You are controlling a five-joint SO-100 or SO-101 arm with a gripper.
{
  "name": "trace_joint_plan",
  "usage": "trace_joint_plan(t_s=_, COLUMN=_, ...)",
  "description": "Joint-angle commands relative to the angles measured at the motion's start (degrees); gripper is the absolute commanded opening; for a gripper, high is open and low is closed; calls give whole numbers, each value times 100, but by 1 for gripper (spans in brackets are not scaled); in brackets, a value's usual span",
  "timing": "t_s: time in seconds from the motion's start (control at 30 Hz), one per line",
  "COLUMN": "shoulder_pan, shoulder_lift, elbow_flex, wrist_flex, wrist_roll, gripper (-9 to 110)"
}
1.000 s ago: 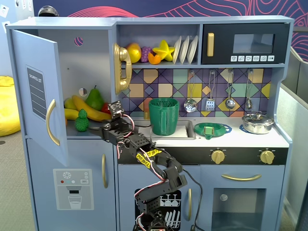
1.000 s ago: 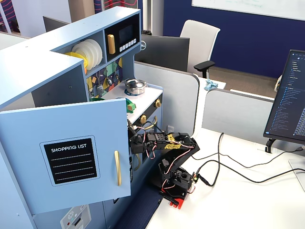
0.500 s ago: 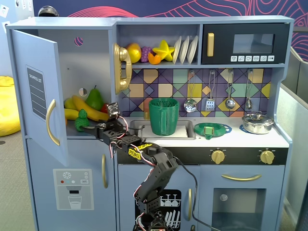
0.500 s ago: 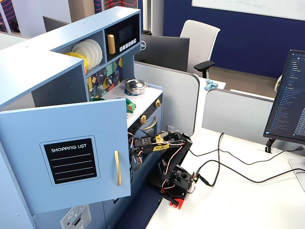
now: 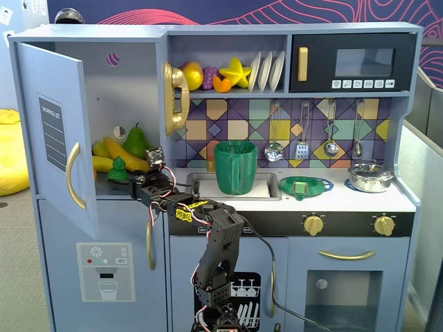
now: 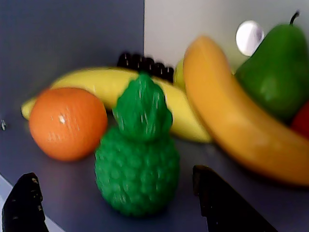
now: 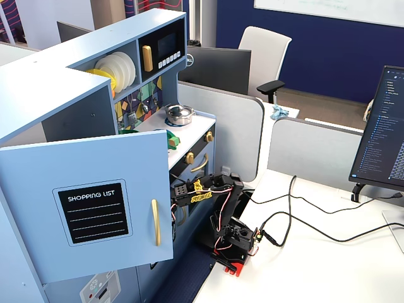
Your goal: Pick up the green pineapple from the left cabinet and place it in the green recipient
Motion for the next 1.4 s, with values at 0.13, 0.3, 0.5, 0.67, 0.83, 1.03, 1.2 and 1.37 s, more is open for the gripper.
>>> trace_joint_plan(t_s=0.13, shoulder_pan=26, shoulder_lift=-229, elbow_flex=-738, wrist_flex=79, wrist_roll=62, gripper=31)
trace_joint_plan(t_s=0.3, shoulder_pan=88, shoulder_lift=-536, elbow_flex=-1099, wrist_flex=272, wrist_roll=141, gripper=30)
trace_joint_plan(t_s=0.5, shoulder_pan=53, shoulder_lift=-870, elbow_flex=-1485, wrist_flex=308, wrist_roll=378, gripper=30)
trace_joint_plan(t_s=0.67, shoulder_pan=79, shoulder_lift=-1134, elbow_flex=-1793, wrist_flex=299, wrist_roll=615, gripper=30)
trace_joint_plan(t_s=0.83, shoulder_pan=105, shoulder_lift=-1283, elbow_flex=-1854, wrist_flex=290, wrist_roll=729, gripper=29)
trace_joint_plan(t_s=1.03, shoulder_pan=123, shoulder_lift=-1521, elbow_flex=-1969, wrist_flex=264, wrist_roll=694, gripper=30)
trace_joint_plan(t_s=1.2, shoulder_pan=176, shoulder_lift=-1890, elbow_flex=-2338, wrist_flex=352, wrist_roll=738, gripper=30)
trace_joint_plan(t_s=1.37, shoulder_pan=141, shoulder_lift=-2417, elbow_flex=-2918, wrist_flex=466, wrist_roll=791, gripper=27)
